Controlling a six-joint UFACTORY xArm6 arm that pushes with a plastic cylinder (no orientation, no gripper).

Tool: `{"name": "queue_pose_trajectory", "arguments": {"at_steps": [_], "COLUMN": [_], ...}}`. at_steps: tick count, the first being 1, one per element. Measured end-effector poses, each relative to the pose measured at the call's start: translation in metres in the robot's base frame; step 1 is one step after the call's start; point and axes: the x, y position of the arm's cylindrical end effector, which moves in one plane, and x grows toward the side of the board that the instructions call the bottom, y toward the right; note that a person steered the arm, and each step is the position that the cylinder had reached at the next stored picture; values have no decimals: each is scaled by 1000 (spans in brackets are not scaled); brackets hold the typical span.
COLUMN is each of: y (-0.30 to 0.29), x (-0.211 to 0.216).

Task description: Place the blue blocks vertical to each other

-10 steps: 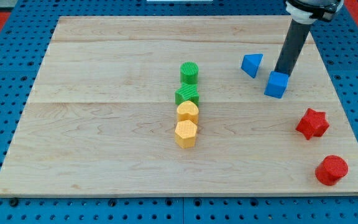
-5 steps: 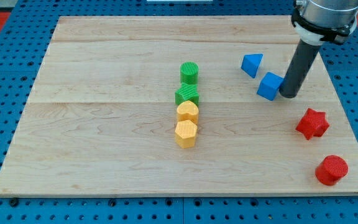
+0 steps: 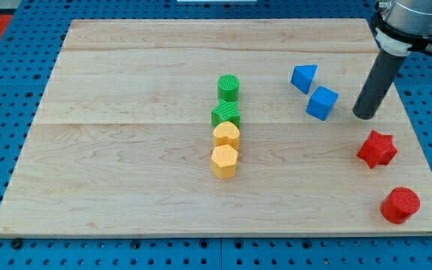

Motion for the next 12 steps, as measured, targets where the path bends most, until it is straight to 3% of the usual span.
{"name": "queue_pose_trajectory", "arguments": {"at_steps": [10,12], "y": [-30,-8], "x": [-27,-27]}}
